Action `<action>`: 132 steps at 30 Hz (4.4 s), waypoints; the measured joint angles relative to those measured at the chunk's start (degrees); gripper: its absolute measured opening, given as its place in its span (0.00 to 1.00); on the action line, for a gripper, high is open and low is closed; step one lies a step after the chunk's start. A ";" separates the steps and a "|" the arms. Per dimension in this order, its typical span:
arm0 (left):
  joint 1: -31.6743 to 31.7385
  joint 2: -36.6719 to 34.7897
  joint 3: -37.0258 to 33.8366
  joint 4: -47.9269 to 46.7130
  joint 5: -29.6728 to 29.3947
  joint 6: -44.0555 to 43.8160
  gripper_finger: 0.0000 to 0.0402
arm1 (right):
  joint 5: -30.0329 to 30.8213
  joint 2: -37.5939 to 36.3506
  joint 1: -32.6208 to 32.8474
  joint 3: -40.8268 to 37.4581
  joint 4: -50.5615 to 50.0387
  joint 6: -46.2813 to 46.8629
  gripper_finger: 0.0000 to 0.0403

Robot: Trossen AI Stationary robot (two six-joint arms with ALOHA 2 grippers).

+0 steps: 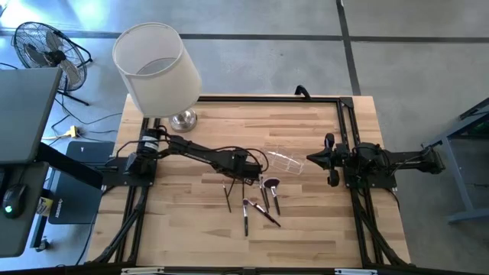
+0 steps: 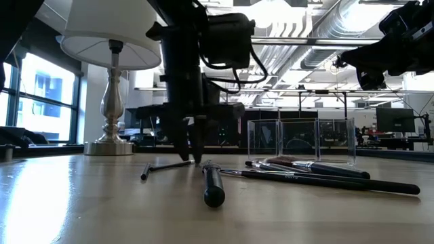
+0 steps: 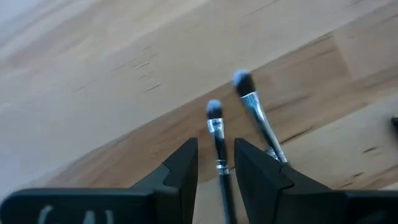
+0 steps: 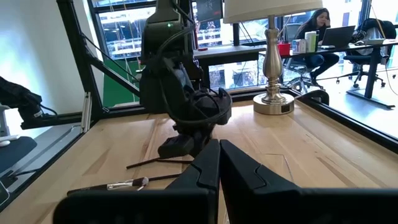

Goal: Put items in baskets/containers
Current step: Put the black eyeshadow brush into the transparent organizer

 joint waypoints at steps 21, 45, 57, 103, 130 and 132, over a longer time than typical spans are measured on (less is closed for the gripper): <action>0.02 2.12 0.17 2.61 -3.02 0.91 0.25 | -0.02 0.02 0.00 -0.01 -0.04 -0.02 0.01; -0.91 0.72 -0.15 1.31 -4.80 -0.29 0.01 | -0.02 0.02 0.02 0.01 -0.02 -0.02 0.01; -3.82 -4.24 -0.19 -0.39 -13.09 -5.23 0.00 | 0.00 0.42 0.02 -0.01 -0.01 0.00 0.01; 8.18 -18.06 -20.65 80.75 -0.53 48.41 0.00 | -0.09 2.27 0.02 0.00 0.06 -0.02 0.01; 9.38 -14.51 -20.65 76.34 4.06 54.90 0.00 | -0.20 2.27 0.02 0.00 -0.02 0.00 0.01; 9.38 -14.51 -20.65 75.84 4.07 54.91 0.00 | -0.20 2.27 0.00 0.01 -0.02 -0.02 0.01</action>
